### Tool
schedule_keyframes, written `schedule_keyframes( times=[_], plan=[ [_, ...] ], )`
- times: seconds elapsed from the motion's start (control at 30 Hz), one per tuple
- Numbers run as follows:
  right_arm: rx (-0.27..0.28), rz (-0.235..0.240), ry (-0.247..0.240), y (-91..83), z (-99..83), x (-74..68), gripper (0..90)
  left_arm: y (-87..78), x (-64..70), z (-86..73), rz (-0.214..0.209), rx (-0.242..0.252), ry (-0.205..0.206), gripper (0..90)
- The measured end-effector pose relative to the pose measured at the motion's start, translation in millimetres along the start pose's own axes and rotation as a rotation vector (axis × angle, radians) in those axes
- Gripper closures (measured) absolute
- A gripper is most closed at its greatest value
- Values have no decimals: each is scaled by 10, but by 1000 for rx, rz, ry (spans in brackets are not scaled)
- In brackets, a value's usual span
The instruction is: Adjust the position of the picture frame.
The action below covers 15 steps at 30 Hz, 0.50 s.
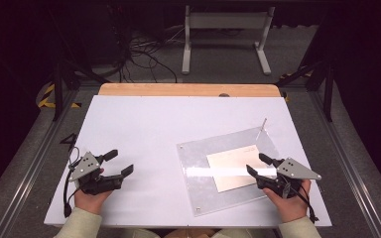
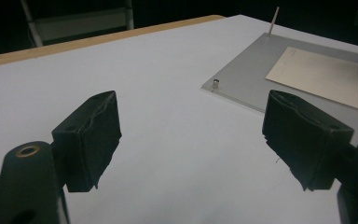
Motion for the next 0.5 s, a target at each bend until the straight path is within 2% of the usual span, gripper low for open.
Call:
schedule_keyframes(
  times=[0.13, 0.33, 0.5],
  plan=[
    [-13, -20, -14, -104, -20, -2, 430, 13, 36, 19, -6, -3, 15, 203],
    [-9, -63, 13, -379, -125, 45, 460, 92, 59, 61, -25, -17, 24, 212],
    [-20, -90, 27, -505, -200, 76, 484, 145, 72, 85, -38, -24, 34, 218]
  ],
)
Point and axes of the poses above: each handheld gripper's, and its own axes: y roughly forward along the jaws, z roughly out of its top, x roughly to its right, the point moved 1 cm from there along y, roughly forward along the jaws, and after that the axes turned 6 degrees about -x, right-handed, at the moved point
